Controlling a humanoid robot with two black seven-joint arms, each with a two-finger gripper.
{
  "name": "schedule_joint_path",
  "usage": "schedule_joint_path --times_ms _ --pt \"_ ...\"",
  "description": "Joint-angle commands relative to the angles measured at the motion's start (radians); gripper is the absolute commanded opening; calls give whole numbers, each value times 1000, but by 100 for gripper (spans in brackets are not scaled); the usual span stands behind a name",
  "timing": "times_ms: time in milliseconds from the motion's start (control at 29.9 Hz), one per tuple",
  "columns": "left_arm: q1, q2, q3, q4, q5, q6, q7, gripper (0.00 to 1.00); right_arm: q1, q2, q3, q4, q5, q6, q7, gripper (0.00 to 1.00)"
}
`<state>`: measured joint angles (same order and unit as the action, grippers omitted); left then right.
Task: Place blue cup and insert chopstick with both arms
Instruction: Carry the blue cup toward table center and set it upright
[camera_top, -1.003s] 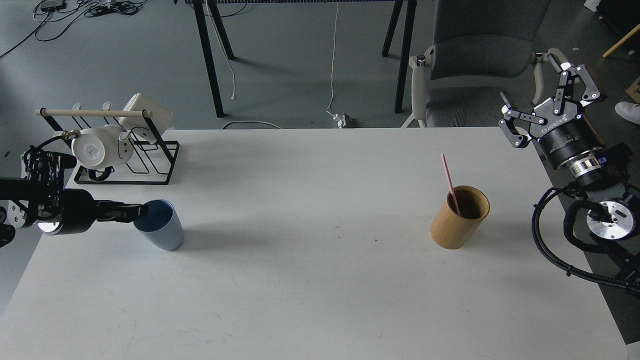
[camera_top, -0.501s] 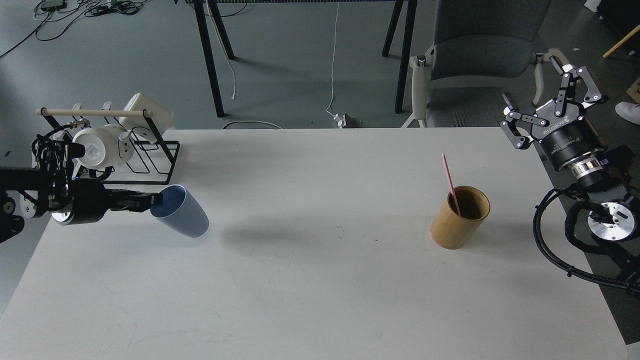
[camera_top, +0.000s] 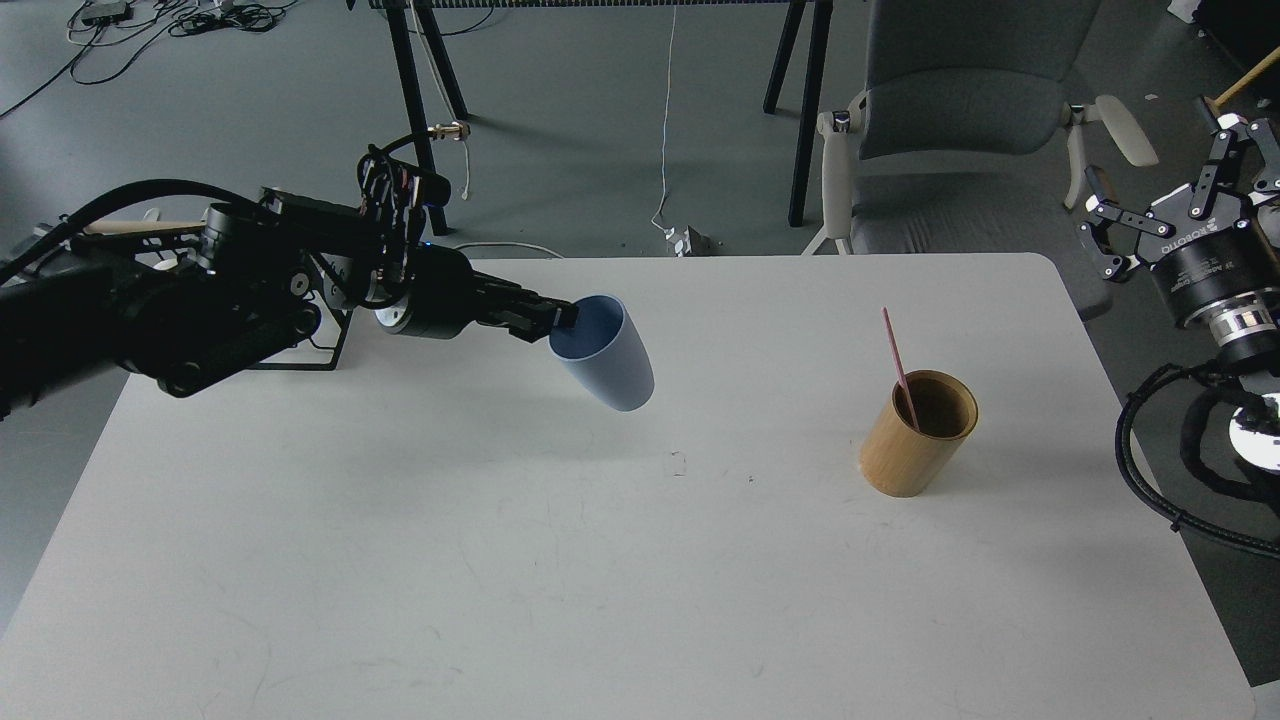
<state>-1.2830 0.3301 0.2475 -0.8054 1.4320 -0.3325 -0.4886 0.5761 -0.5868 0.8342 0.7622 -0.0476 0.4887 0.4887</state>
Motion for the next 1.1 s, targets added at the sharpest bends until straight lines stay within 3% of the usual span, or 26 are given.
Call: schedule_joint_path --times_ms 0,368,568,835,1069 --pt "-44 -106 85 54 7 20 0 1 -4 -1 -1 -6 0 0 0 95" --pt "-59 -164 182 67 45 70 0 1 -2 -1 -3 -20 0 0 0 95" --pt "-53 -207 268 143 45 95 0 1 -2 1 -4 -20 0 0 0 95" --pt "-42 -221 271 143 47 98 0 2 -2 -2 -6 -21 0 0 0 95" --pt "-45 -217 265 124 45 92 0 10 -4 -2 -6 -21 0 0 0 95"
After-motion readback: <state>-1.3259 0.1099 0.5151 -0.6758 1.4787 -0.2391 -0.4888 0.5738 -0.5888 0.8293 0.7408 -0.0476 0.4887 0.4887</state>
